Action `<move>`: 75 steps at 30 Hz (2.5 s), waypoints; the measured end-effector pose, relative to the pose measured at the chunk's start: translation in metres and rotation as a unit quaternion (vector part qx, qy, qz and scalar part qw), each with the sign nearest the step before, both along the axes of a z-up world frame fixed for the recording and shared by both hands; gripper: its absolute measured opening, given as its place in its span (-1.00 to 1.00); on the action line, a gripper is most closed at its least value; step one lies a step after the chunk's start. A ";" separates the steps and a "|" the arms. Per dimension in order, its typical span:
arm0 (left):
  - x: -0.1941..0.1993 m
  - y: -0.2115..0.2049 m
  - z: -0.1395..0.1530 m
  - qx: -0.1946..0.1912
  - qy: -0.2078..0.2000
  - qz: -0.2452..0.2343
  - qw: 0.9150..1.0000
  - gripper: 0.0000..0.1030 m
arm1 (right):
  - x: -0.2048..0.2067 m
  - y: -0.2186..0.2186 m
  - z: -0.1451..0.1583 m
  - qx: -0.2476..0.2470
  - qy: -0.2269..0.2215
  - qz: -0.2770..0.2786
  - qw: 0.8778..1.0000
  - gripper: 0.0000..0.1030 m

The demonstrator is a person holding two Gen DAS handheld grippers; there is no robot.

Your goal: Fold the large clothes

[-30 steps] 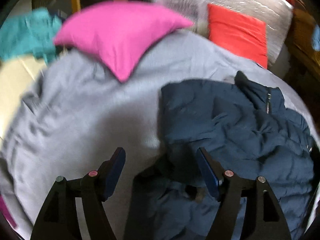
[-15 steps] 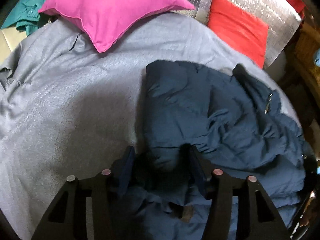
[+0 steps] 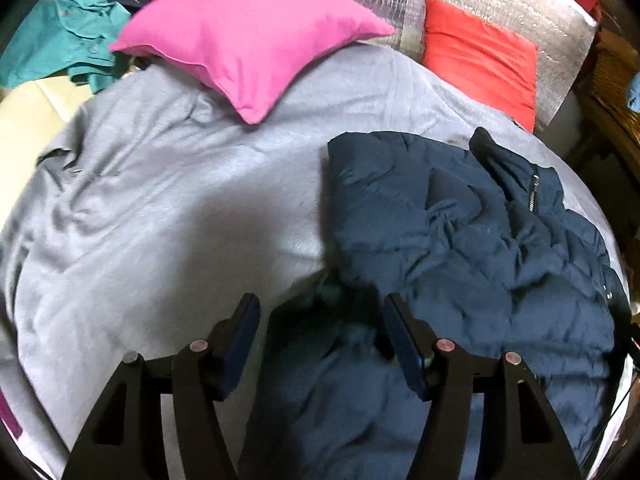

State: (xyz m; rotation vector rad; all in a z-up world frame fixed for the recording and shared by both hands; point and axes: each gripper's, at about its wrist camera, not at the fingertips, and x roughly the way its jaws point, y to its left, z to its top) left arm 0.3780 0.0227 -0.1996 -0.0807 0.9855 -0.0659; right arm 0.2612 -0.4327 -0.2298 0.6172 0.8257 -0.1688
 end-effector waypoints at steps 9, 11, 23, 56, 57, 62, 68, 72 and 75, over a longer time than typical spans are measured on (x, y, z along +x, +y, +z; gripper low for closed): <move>-0.078 0.008 0.007 0.034 -0.044 -0.003 0.998 0.26 | -0.062 0.010 0.017 0.015 -0.044 0.005 0.999 0.15; -0.095 0.008 0.005 0.046 -0.048 -0.006 0.998 0.26 | -0.078 0.014 0.017 0.026 -0.049 0.005 0.998 0.15; -0.180 0.031 -0.018 0.061 -0.033 -0.010 0.998 0.42 | -0.154 0.040 -0.002 0.055 -0.036 0.032 0.997 0.16; -0.243 0.085 -0.078 -0.092 0.091 -0.026 0.991 0.47 | -0.239 0.087 -0.092 0.081 0.116 0.088 0.986 0.25; -0.245 0.080 -0.078 -0.085 0.084 -0.033 0.992 0.36 | -0.237 0.087 -0.091 0.084 0.117 0.087 0.986 0.25; -0.252 0.065 -0.071 -0.095 0.061 -0.080 0.990 -0.42 | -0.238 0.082 -0.095 0.104 0.114 0.084 0.984 0.25; -0.249 0.063 -0.071 -0.099 0.066 -0.078 0.990 -0.32 | -0.240 0.081 -0.096 0.118 0.107 0.087 0.983 0.25; -0.247 0.061 -0.072 -0.103 0.062 -0.082 0.989 -0.31 | -0.243 0.081 -0.103 0.127 0.114 0.089 0.981 0.25; -0.249 0.062 -0.071 -0.103 0.057 -0.089 0.989 -0.45 | -0.240 0.086 -0.106 0.123 0.115 0.087 0.982 0.25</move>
